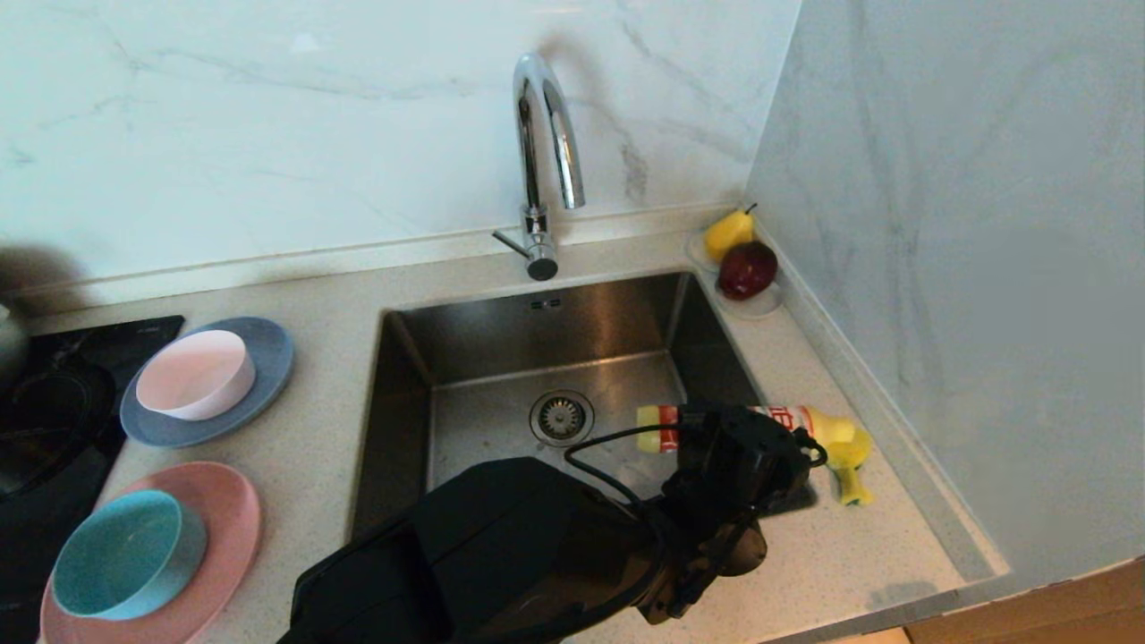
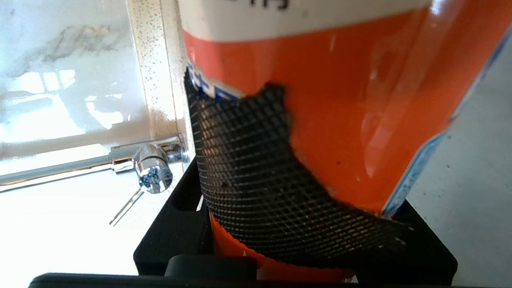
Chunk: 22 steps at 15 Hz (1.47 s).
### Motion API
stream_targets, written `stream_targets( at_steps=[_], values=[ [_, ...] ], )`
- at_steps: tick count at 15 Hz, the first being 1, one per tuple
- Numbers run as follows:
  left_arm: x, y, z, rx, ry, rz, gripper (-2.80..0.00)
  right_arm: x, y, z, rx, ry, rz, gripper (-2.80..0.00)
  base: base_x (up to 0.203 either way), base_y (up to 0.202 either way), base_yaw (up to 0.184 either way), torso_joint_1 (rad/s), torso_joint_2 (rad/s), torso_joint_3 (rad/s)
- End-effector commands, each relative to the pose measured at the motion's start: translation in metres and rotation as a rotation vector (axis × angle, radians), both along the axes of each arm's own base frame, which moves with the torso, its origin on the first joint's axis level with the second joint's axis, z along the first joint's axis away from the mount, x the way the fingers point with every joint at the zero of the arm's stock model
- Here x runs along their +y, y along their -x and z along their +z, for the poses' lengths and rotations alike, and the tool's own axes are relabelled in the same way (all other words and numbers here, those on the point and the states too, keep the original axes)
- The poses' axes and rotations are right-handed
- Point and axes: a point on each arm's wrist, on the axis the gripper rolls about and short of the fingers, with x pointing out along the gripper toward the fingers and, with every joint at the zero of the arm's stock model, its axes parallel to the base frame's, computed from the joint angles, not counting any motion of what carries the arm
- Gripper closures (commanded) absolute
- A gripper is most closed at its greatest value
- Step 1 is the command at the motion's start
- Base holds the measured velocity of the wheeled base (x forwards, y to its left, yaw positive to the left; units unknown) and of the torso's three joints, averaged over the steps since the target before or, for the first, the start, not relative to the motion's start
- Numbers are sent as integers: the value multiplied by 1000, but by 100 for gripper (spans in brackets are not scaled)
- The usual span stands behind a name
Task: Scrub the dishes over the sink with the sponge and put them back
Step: Squeeze it onto the sponge
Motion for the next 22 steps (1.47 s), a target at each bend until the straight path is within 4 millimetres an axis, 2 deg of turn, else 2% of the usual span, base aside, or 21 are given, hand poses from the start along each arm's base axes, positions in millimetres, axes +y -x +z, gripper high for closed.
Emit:
stream_targets(
  at_steps=[1, 6, 16, 22],
  values=[
    [0, 0, -1, -2, -7, 3, 0, 0, 0, 0, 0, 0, 1, 0, 0, 0, 0, 0, 0, 0],
    [1, 2, -3, -5, -6, 1, 0, 0, 0, 0, 0, 0, 1, 0, 0, 0, 0, 0, 0, 0],
    [2, 1, 7, -21, 3, 1, 0, 0, 0, 0, 0, 0, 1, 0, 0, 0, 0, 0, 0, 0],
    [1, 4, 3, -28, 16, -3, 0, 0, 0, 0, 0, 0, 1, 0, 0, 0, 0, 0, 0, 0]
  ],
)
